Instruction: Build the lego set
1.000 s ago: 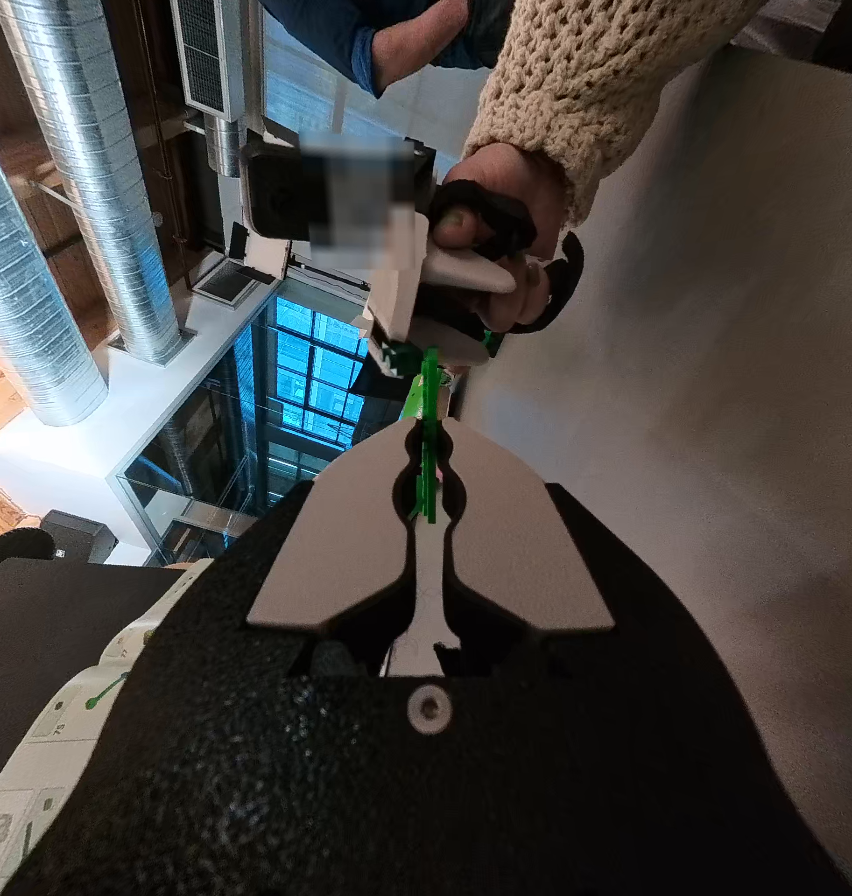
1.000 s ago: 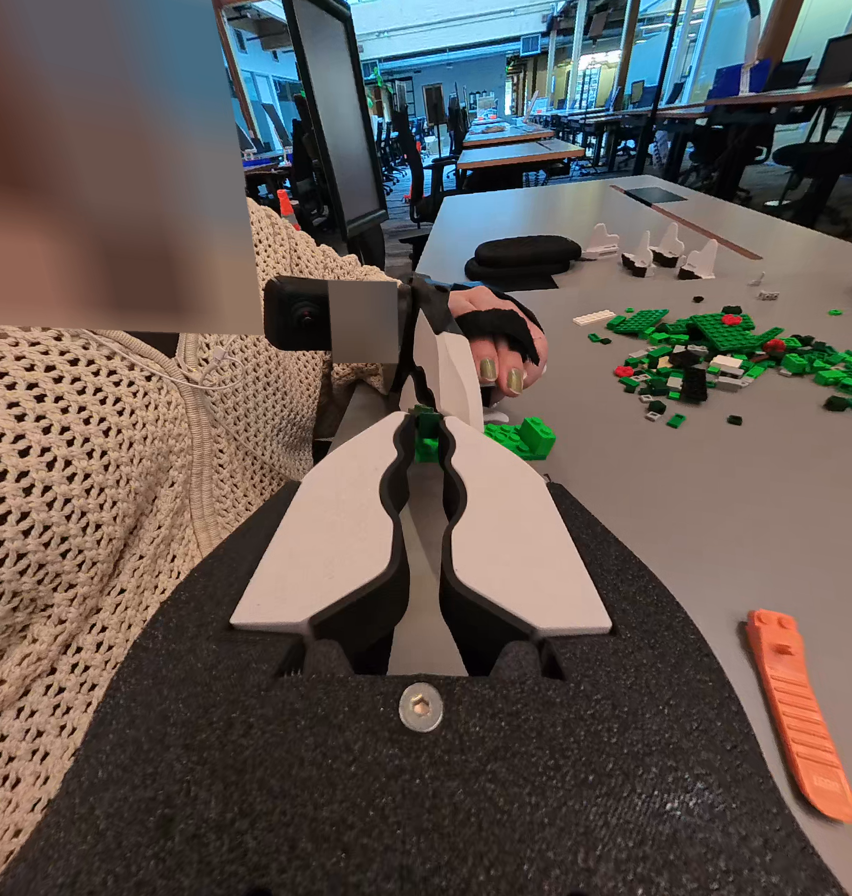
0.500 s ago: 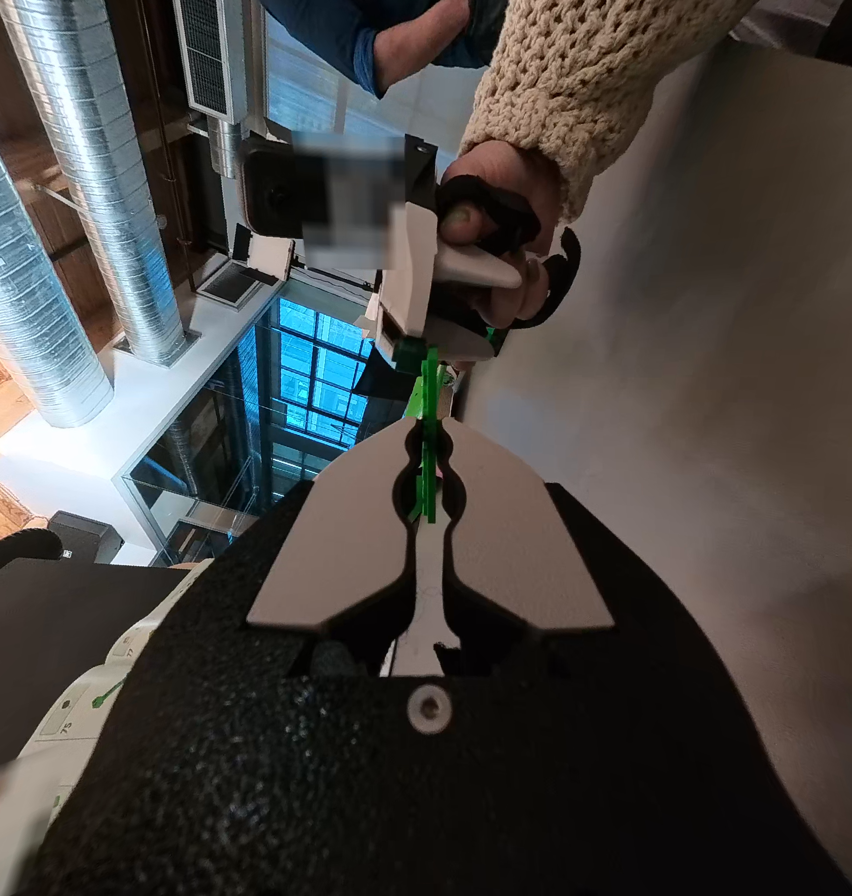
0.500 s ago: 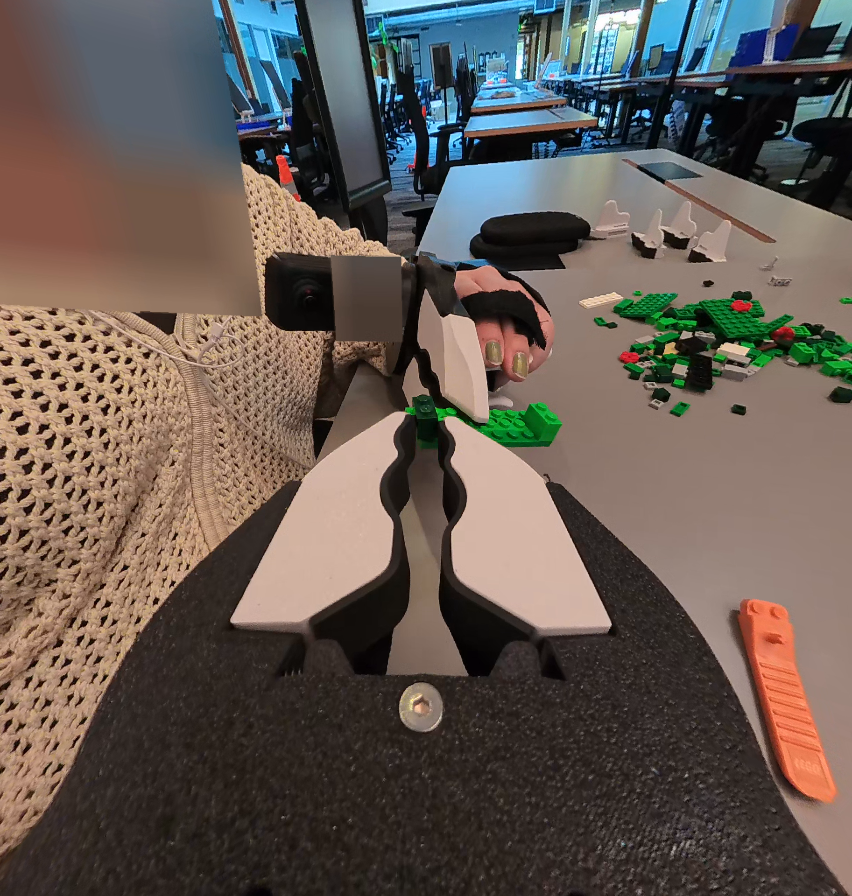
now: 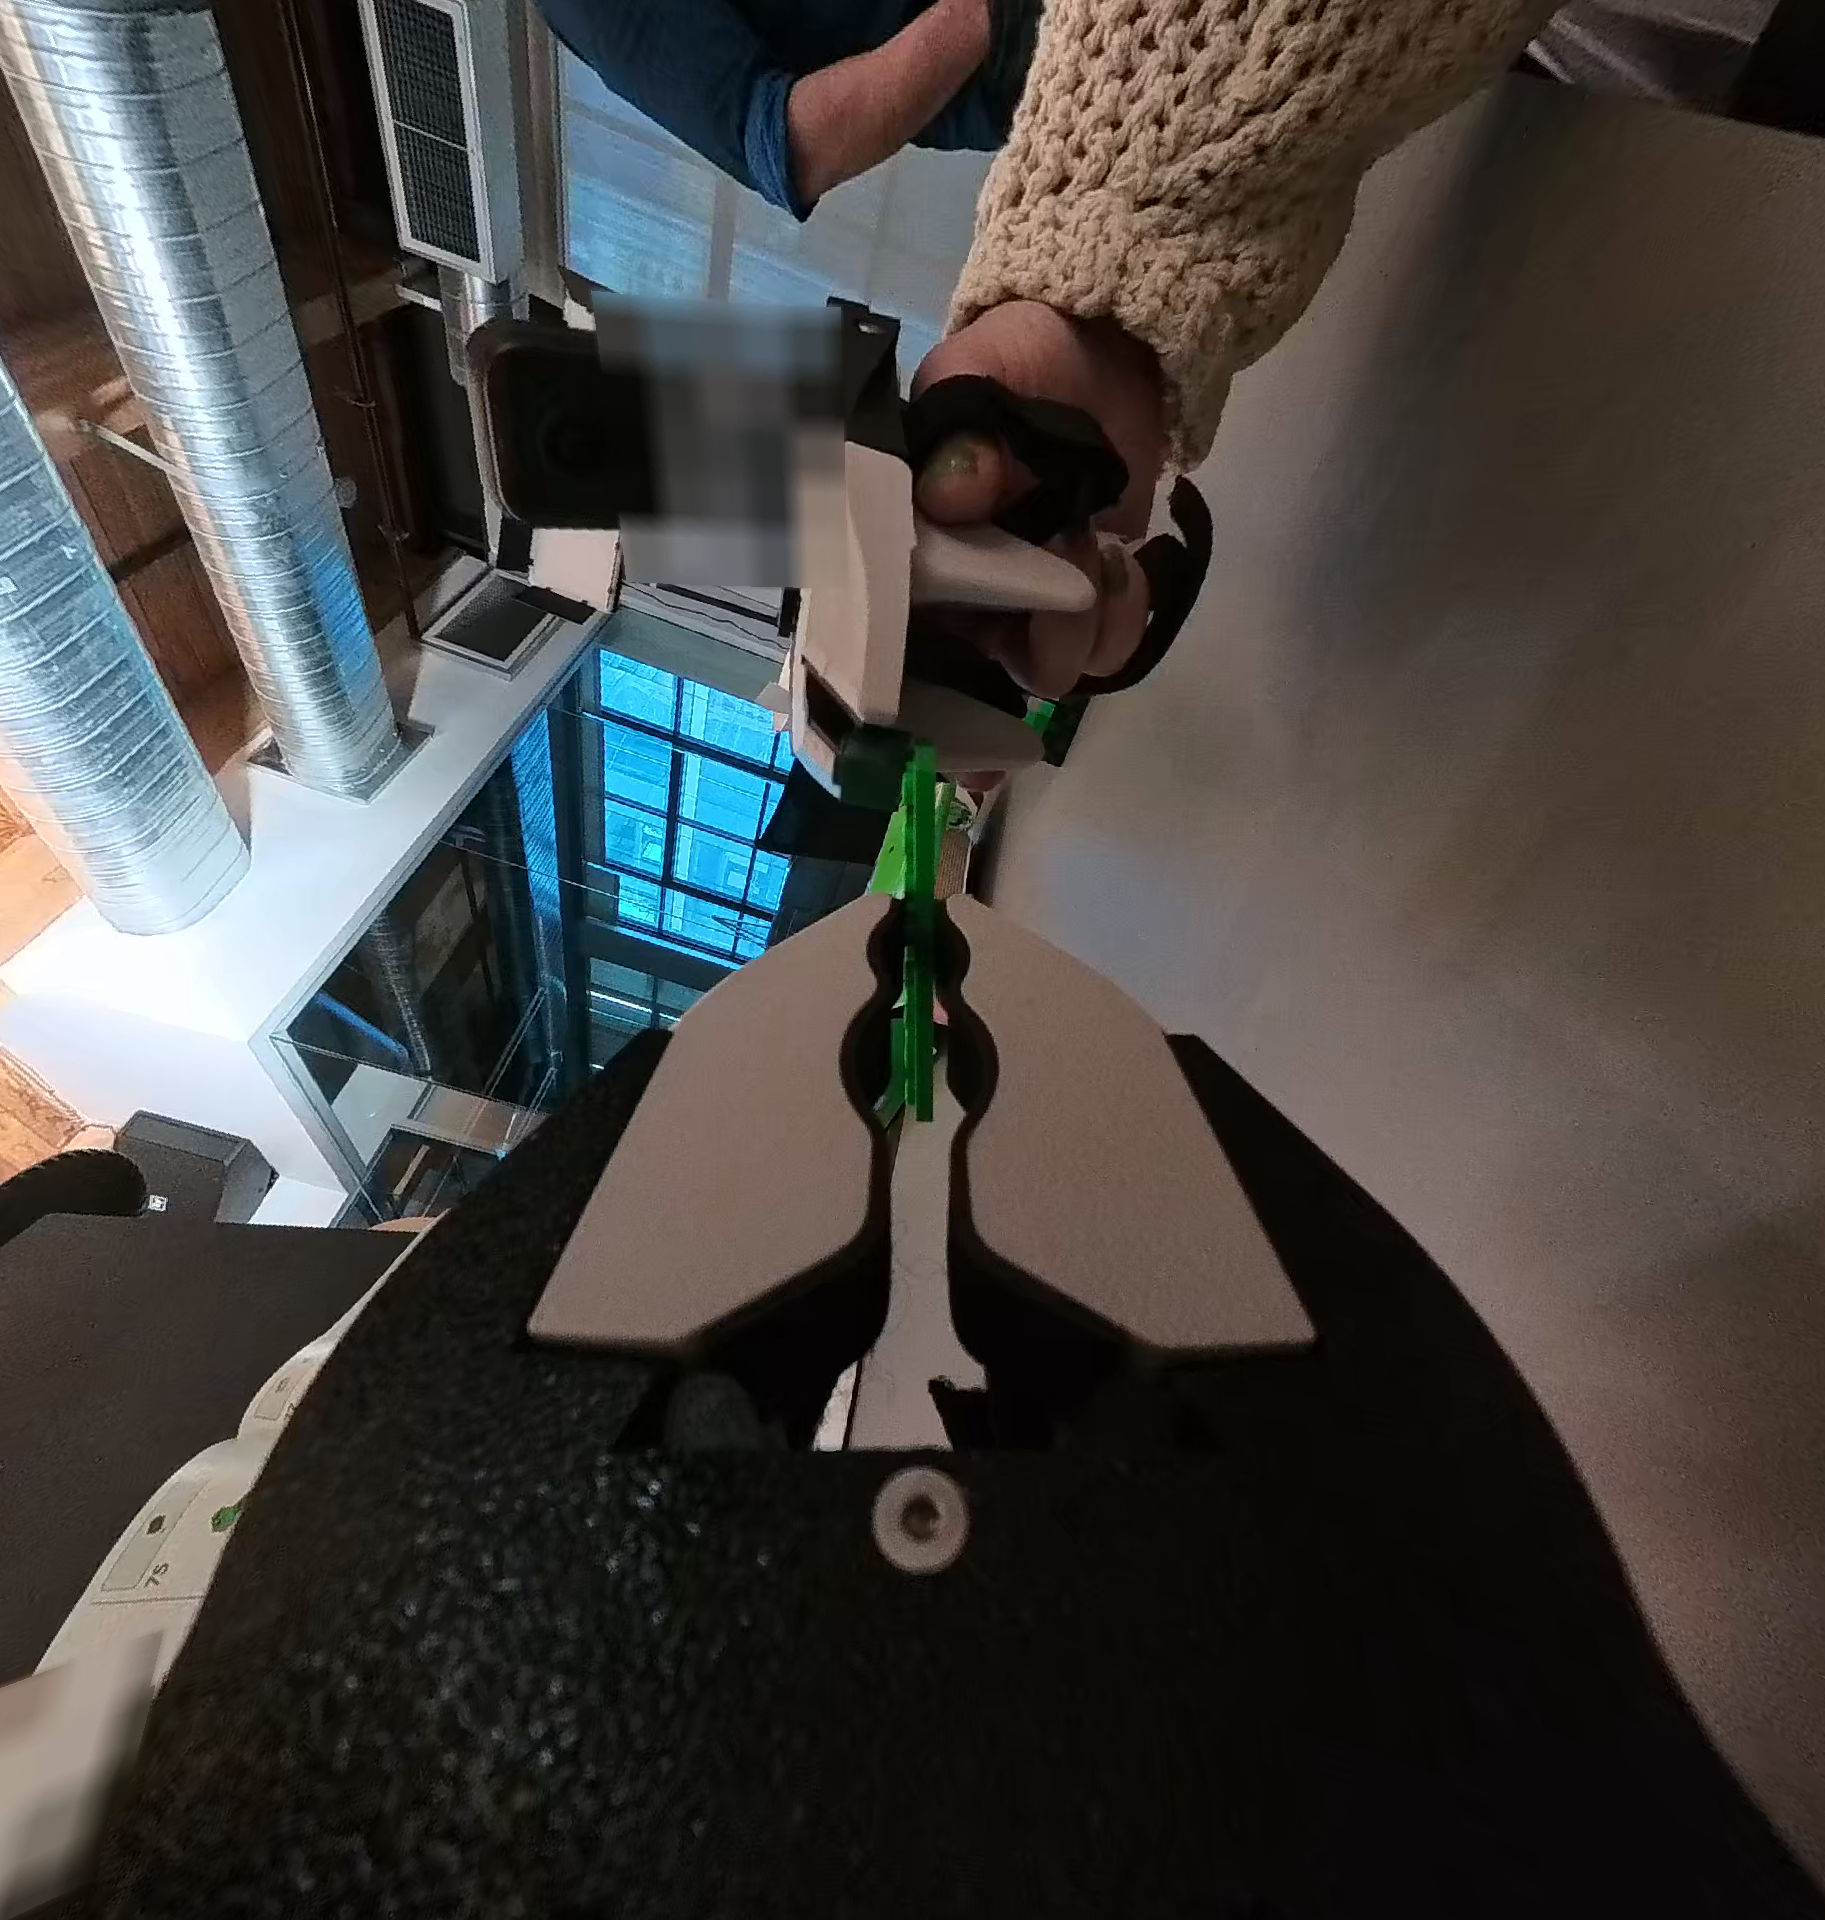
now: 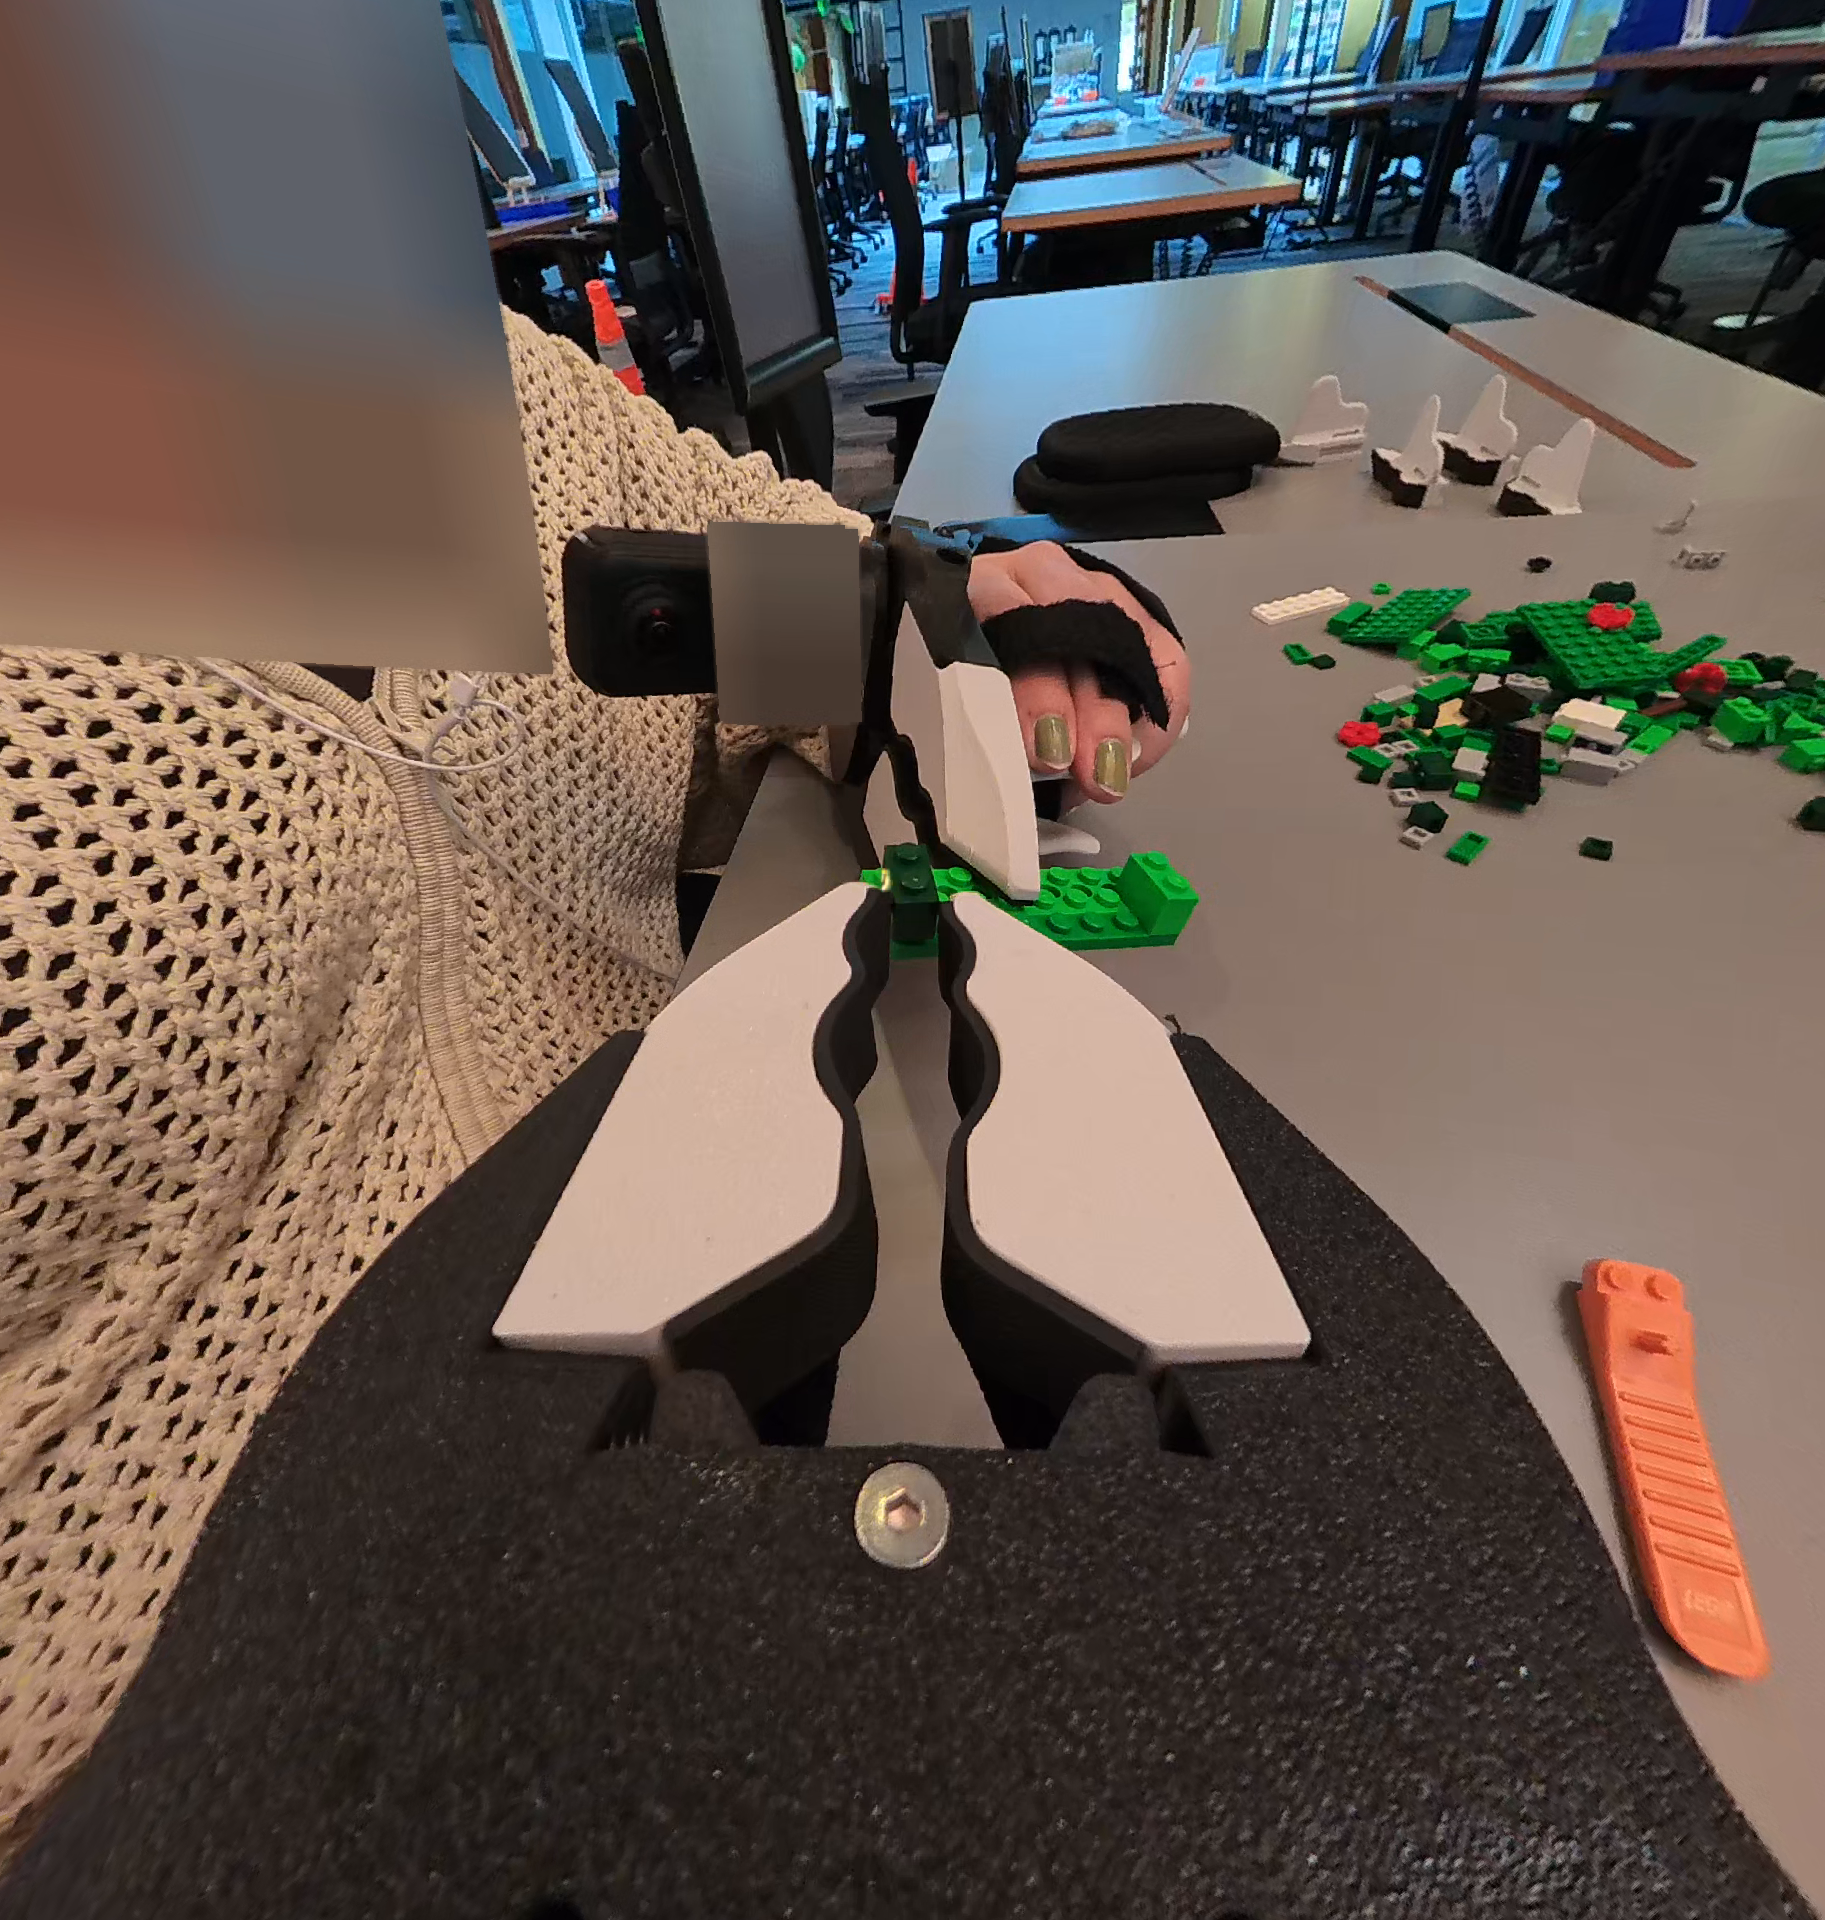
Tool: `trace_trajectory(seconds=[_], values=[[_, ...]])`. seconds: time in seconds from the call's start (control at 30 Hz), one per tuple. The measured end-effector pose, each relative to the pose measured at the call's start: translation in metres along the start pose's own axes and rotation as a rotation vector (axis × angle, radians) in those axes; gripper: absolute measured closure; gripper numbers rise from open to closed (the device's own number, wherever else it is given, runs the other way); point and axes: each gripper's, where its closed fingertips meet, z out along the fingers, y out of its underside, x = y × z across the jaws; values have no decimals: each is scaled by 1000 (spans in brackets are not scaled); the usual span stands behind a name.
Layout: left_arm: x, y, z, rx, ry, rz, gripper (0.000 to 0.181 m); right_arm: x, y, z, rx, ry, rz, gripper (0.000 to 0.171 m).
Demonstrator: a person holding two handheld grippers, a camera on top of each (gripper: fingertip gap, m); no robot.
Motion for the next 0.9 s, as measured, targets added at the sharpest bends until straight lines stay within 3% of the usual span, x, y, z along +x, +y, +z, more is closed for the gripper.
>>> trace_trajectory(seconds=[0.67, 0.9], values=[[2, -1, 0, -1, 4, 23, 177, -2, 1, 3, -42, 3, -9, 158], [9, -2, 1, -3, 21, 115, 177, 9, 0, -3, -203, 67, -25, 153]])
